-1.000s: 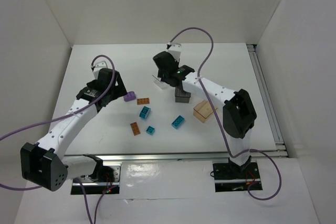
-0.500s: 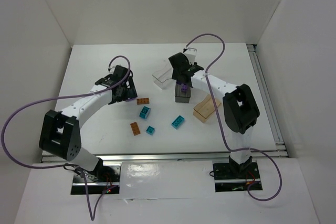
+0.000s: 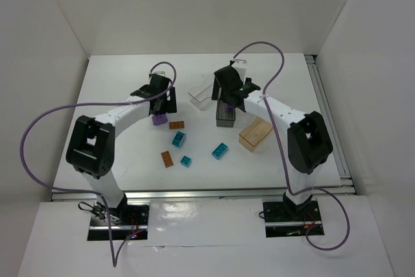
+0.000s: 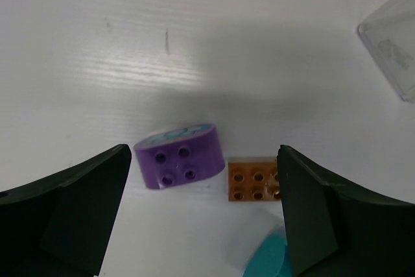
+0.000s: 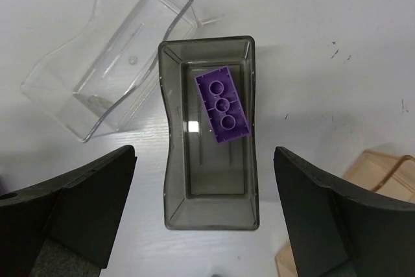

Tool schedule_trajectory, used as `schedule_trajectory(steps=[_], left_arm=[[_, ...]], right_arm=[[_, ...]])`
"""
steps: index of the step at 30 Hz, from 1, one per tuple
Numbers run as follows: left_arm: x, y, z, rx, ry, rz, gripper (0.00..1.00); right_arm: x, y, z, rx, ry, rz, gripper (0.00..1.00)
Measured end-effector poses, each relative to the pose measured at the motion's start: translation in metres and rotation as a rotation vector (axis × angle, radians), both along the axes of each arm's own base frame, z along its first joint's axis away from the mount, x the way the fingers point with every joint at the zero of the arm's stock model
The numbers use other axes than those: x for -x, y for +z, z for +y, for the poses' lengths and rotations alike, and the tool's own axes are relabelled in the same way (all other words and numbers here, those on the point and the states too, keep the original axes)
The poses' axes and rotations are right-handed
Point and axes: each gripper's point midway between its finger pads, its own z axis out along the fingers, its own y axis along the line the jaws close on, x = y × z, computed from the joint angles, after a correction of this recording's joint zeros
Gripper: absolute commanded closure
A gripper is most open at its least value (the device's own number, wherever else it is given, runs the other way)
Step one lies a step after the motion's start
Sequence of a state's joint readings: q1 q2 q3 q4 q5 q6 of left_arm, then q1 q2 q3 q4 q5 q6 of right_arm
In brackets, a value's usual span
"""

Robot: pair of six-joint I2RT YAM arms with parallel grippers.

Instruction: Sort the legos into containers by color

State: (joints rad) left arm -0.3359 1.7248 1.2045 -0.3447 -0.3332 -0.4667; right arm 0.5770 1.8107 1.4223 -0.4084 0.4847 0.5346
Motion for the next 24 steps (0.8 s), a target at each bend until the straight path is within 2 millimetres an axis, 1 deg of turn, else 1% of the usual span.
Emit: schedule_trajectory(steps=[3, 5, 7, 9, 11, 15, 17, 21, 23, 24], left_arm=[[-0.016, -0.014, -0.009, 0.019, -0.036, 0.006, 0.0], [-0.019, -0.027, -0.016, 0.04, -0.06, 0.03, 0.0], [-0.017, -0.037, -0.021, 0.057, -0.082, 0.058, 0.0], [-0.013, -0.042, -0.024, 0.073, -0.097, 0.075, 0.02], [-0.009, -0.044, -0.026, 0.086, -0.106, 0.084, 0.03], [0.009, -0.05, -0.025, 0.106, -0.105, 0.115, 0.1], [0.016, -0.051, -0.023, 0.106, -0.105, 0.129, 0.17], [0.022, -0.052, -0.023, 0.103, -0.102, 0.135, 0.17], [0.024, -0.052, -0.022, 0.102, -0.089, 0.133, 0.18], [0.024, -0.052, -0.022, 0.097, -0.083, 0.132, 0.21]], right_arm=[[0.007, 0.022, -0.003, -0.029, 0.007, -0.039, 0.06], [0.012, 0.032, -0.005, -0.042, 0.01, -0.055, 0.06], [0.016, 0.039, -0.006, -0.051, 0.014, -0.066, 0.06], [0.02, 0.039, -0.008, -0.05, 0.015, -0.065, 0.05], [0.024, 0.034, -0.009, -0.044, 0.017, -0.054, 0.05], [0.03, 0.023, -0.01, -0.029, 0.026, -0.026, 0.05], [0.032, 0.021, -0.009, -0.028, 0.028, -0.022, 0.05], [0.034, 0.019, -0.006, -0.025, 0.037, -0.017, 0.05], [0.036, 0.019, -0.004, -0.026, 0.044, -0.017, 0.05], [0.037, 0.019, -0.002, -0.026, 0.047, -0.017, 0.05]])
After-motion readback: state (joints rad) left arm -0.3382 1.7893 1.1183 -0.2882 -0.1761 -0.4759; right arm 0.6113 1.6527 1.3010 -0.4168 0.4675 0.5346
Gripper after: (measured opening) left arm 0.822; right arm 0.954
